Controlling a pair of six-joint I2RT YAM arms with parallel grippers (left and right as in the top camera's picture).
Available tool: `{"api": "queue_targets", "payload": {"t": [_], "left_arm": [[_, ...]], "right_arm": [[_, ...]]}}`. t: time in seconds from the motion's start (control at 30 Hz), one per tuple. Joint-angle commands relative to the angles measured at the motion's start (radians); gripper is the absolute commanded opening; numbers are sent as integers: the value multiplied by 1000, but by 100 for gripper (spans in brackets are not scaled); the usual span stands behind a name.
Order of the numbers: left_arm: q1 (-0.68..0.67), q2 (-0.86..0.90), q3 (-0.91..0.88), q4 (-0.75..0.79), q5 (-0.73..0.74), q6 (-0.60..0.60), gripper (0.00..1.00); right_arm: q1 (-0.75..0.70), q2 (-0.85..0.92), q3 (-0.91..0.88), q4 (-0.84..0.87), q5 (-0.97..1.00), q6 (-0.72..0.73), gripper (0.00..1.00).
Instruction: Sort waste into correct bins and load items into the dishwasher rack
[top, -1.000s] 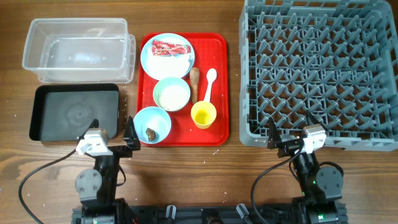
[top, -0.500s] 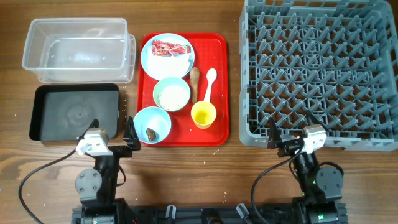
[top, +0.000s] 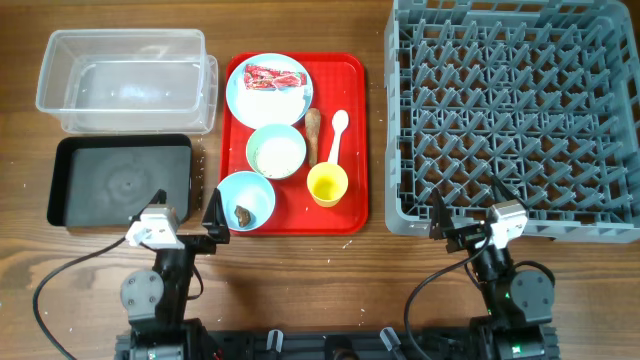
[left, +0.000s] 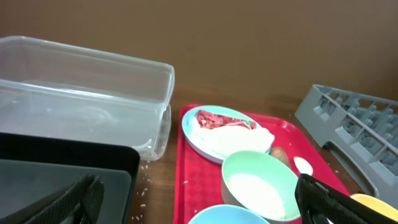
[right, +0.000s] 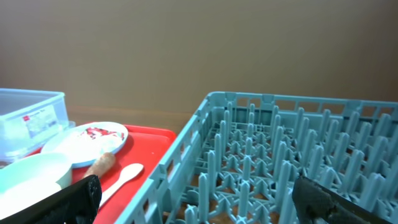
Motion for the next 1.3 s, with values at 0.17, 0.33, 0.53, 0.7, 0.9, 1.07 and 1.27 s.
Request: {"api": "queue_targets", "payload": {"t": [0.17, 0.33, 0.53, 0.7, 0.9, 1.07, 1.27], "left_arm": [[-4, 454, 412, -38, 179, 6, 100], [-19, 818, 829, -314, 226, 6, 100], [-105, 1236, 1346, -766, 202, 58, 100], [-224, 1569, 1662, -999, 105, 114, 100], [-284, 1782, 1678, -856, 127, 86, 100], [-290, 1884, 1678, -748, 119, -9, 100], [-380, 1918, 1762, -688, -246, 3, 100]], "right_arm": [[-6, 286, 257, -2, -154, 21, 100], [-6, 592, 564, -188, -223, -10, 100], [-6, 915, 954, -576, -224, -29, 100], [-6, 1100, 1156, -762, -224, -51, 100], [-6, 1198, 1155, -792, -222, -3, 100], [-6, 1268, 1155, -832, -223, 58, 100], [-6, 1294, 1155, -834, -222, 60, 100]]}}
